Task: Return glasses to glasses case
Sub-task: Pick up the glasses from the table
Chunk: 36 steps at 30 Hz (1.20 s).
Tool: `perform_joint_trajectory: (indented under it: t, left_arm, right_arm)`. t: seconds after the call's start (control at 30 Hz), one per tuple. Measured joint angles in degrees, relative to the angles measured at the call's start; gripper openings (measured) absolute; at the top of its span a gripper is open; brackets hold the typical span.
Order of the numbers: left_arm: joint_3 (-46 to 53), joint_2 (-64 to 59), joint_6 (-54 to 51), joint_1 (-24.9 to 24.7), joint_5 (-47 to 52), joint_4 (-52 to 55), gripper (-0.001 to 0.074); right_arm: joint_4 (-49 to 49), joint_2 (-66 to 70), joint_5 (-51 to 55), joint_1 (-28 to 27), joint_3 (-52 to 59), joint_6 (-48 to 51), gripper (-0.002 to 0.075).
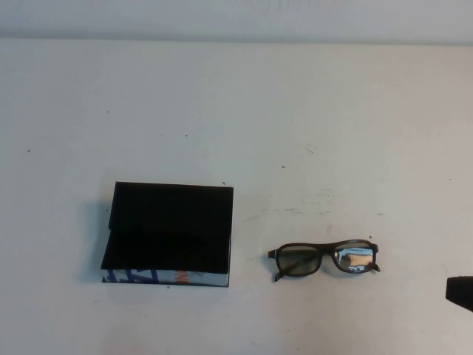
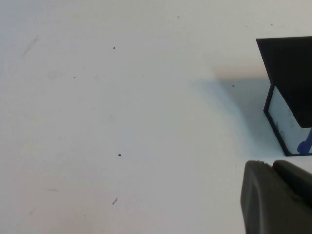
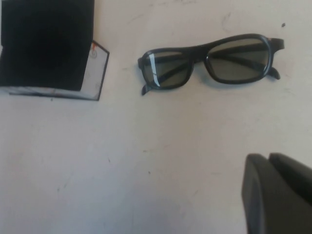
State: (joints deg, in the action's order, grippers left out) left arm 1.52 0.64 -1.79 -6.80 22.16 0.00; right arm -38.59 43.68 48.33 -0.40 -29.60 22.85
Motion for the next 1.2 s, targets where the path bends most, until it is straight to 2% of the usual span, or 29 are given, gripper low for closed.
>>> perform_joint_trajectory:
  t: [0.13,0.23,0.37,0.5,0.6,0.7,0.83,0.97,1.2]
  left_arm:
    - [0.0,0.0,0.0,0.0,0.0,0.0,-0.0004]
    - [0.0,0.0,0.0,0.0,0.0,0.0,-0.0004]
    - [0.0,0.0,0.0,0.0,0.0,0.0,-0.0004]
    - [0.0,0.0,0.0,0.0,0.0,0.0,-0.0004]
    - [0.0,0.0,0.0,0.0,0.0,0.0,-0.0004]
    - [0.0,0.0,0.0,0.0,0.0,0.0,-0.0004]
    - [0.0,0.0,0.0,0.0,0.0,0.0,-0.0004]
    - [0.0,0.0,0.0,0.0,0.0,0.0,-0.0004]
    - [0.0,0.0,0.0,0.0,0.0,0.0,-0.0004]
  right_arm:
    - [0.1,5.2,2.0,0.0,-2.6,5.9,-0.0011]
    - [1.3,9.0,2.2,2.7,-5.4,10.6,-0.0011]
    - [5.9,15.2,1.1,11.7,-10.5,13.8,-0.0011]
    - [14.4,23.1,0.5,21.6,-16.5,13.8,-0.0011]
    - [21.4,28.9,0.4,27.1,-21.3,13.8,-0.0011]
    - [27.6,34.4,0.4,30.1,-25.4,15.0,-0.0011]
    - [30.2,41.6,2.0,30.7,-30.0,21.9,0.0006]
    - [30.2,47.6,4.5,30.7,-33.6,30.6,0.0083]
    - [32.6,54.6,6.4,29.3,-40.4,38.5,0.0318]
